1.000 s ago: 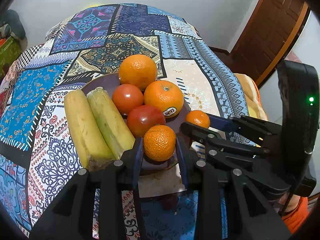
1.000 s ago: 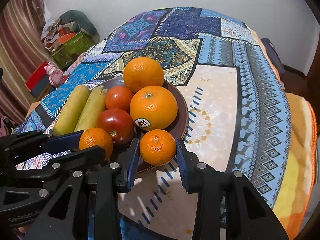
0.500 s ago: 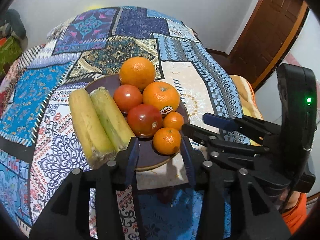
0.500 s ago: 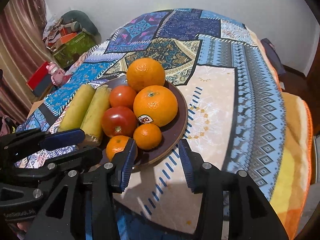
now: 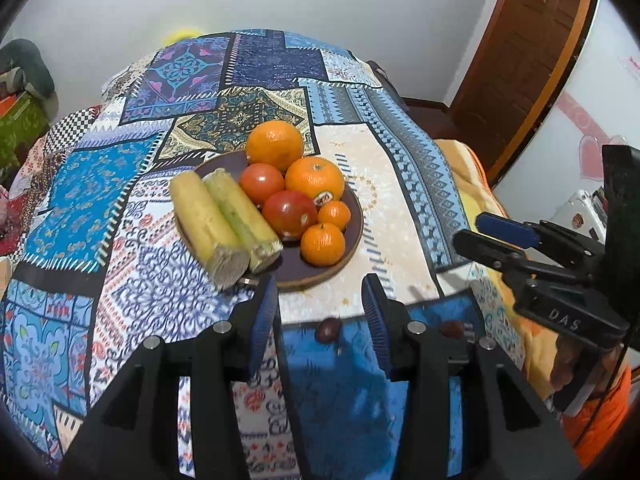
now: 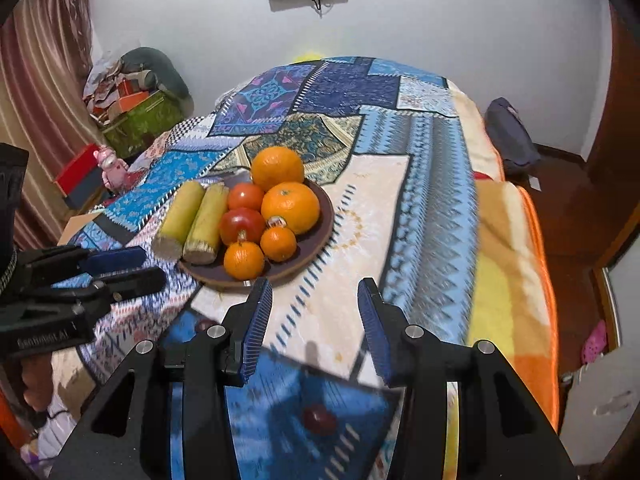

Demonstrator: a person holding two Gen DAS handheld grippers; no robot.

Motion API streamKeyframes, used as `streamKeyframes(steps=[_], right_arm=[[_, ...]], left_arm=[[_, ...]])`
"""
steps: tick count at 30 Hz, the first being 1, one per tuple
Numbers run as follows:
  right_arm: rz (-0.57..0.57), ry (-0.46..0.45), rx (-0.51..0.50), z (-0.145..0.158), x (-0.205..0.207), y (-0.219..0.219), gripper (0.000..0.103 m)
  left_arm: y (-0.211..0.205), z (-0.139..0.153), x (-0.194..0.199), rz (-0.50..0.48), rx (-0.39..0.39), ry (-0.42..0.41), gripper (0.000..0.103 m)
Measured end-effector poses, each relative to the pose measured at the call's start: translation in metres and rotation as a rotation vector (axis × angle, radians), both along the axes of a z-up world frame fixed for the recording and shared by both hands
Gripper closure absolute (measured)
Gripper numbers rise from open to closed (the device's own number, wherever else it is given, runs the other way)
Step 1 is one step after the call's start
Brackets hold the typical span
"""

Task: Organize fruits
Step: 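Grasp a dark red plum with the right gripper while the left gripper grasps the other plum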

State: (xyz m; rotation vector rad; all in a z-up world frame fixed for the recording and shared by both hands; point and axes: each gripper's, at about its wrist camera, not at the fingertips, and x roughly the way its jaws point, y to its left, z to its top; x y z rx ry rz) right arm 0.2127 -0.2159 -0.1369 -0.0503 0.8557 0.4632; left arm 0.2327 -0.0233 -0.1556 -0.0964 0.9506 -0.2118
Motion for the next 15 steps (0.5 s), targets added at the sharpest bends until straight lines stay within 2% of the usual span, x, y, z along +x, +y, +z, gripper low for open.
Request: streamKeyframes(steps=[7, 15], right_arm=[[-0.029, 0.059, -0.013, -0.021, -0.021, -0.011, 0.062], [-0.015, 0.133, -0.041, -0.053, -0.038, -0.012, 0.064]], left_arm=[[-0.001, -0.007, -0.027, -0.025, 0.008, 0.023, 0.059], [0.002, -0.031, -0.041, -0.027, 0.008, 0.087, 0.059]])
